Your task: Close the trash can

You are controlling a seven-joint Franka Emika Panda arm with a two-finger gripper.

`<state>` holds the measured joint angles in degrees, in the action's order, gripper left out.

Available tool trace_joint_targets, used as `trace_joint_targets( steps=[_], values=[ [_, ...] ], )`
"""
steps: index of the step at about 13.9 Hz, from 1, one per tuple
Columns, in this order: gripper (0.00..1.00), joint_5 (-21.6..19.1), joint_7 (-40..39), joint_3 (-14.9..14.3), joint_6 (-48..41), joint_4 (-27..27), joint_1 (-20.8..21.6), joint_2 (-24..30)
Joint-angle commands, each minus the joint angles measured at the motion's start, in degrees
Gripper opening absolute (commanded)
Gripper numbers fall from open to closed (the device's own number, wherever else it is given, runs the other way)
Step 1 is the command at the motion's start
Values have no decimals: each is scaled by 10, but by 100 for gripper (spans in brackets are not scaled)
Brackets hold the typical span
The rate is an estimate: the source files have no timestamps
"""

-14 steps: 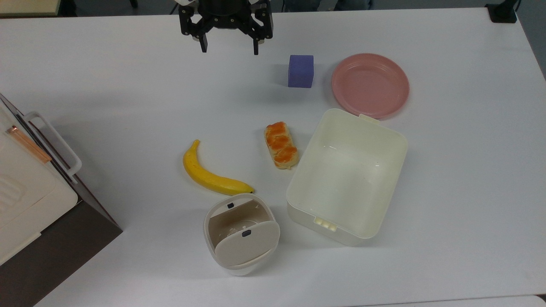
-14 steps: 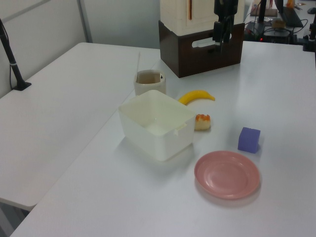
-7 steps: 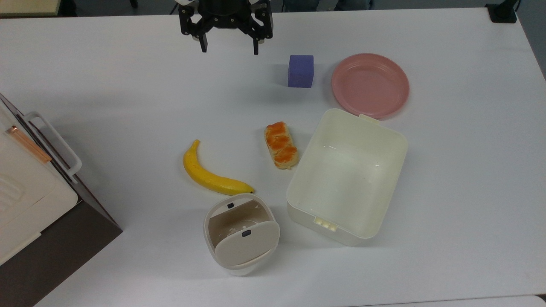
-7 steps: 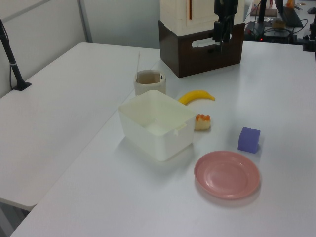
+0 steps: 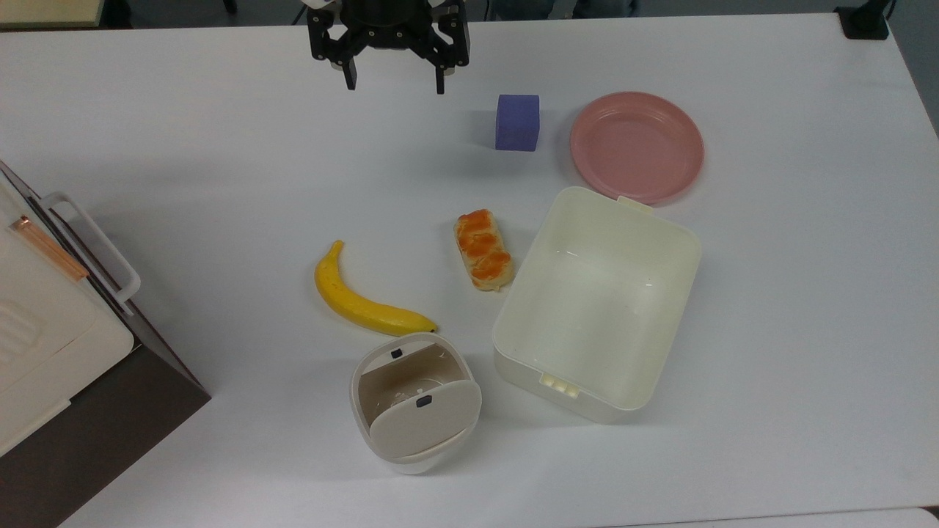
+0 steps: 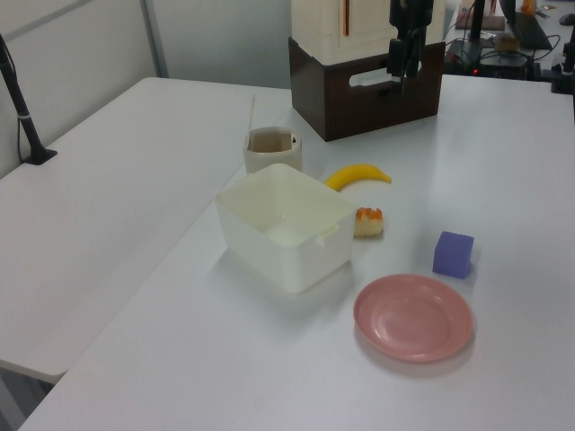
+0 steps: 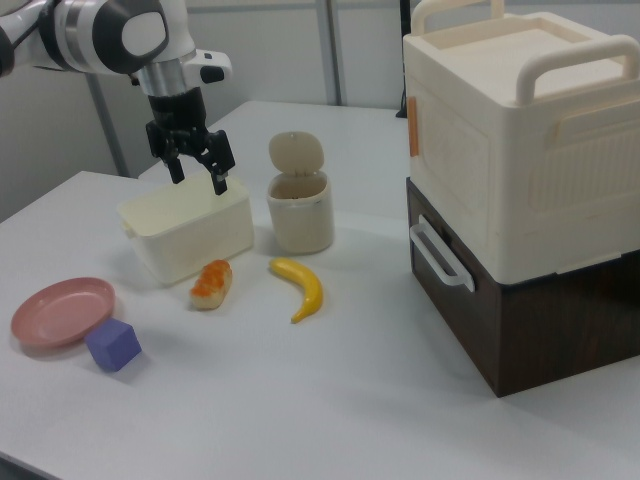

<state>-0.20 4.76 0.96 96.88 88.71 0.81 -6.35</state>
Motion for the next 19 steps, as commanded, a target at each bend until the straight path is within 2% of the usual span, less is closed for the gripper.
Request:
trace_joint_targets(
  steps=[1,4,7,9,11,12,15,16,19],
  values=[
    [100,-7,-5,2,-10,6,-1,14],
    [100,-11,-5,2,-8,6,-2,13],
    [100,-13,-18,4,50,8,-1,0],
    [73,-16,-19,5,102,5,0,-12],
    [38,-46,-19,5,233,5,1,-14],
    [28,-49,-18,5,303,5,2,-26],
    [14,-40,-18,4,458,-19,23,-87],
    [9,-36,-18,4,501,-45,32,-122],
    [4,-14,-5,-4,587,-105,44,-199]
  ],
)
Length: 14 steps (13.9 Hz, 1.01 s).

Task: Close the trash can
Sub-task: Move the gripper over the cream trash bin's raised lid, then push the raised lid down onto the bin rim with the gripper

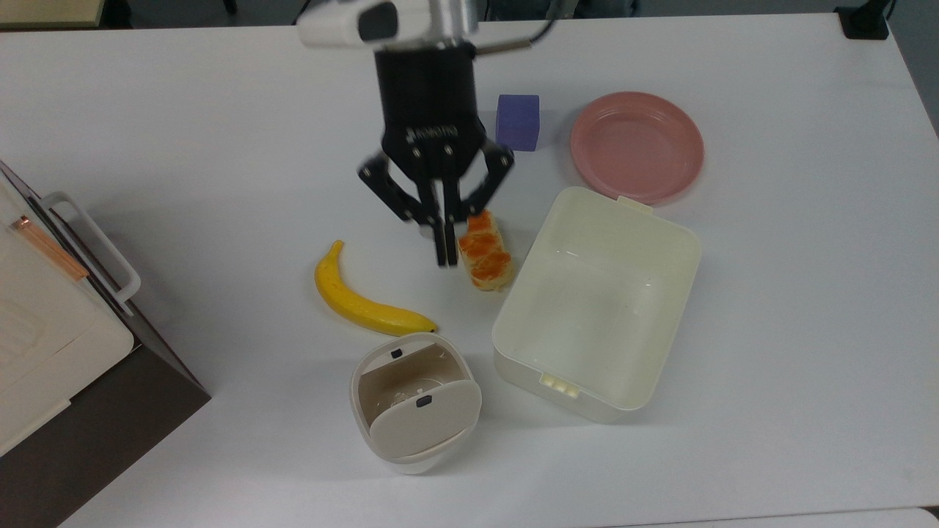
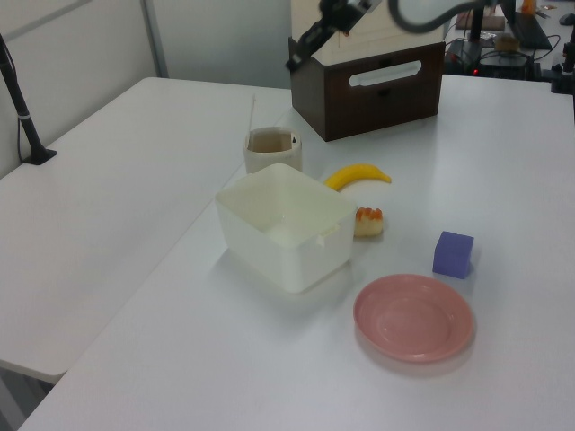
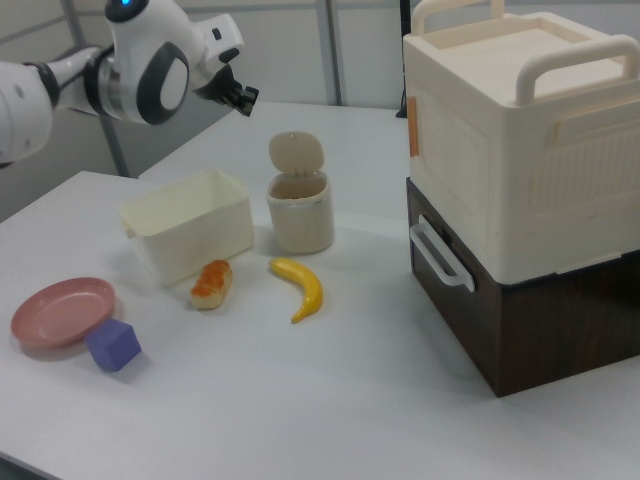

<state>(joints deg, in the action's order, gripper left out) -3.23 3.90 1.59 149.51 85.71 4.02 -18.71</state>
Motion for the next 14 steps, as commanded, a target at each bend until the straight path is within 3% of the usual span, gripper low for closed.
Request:
trace_joint_targets(
  steps=[1,4,10,14],
  values=[
    [4,36,16,-18,81,-99,12,-103],
    [4,69,40,-31,107,-141,12,-149],
    [5,71,43,-59,123,-212,14,-245],
    [5,71,42,-58,121,-209,15,-250]
  ],
)
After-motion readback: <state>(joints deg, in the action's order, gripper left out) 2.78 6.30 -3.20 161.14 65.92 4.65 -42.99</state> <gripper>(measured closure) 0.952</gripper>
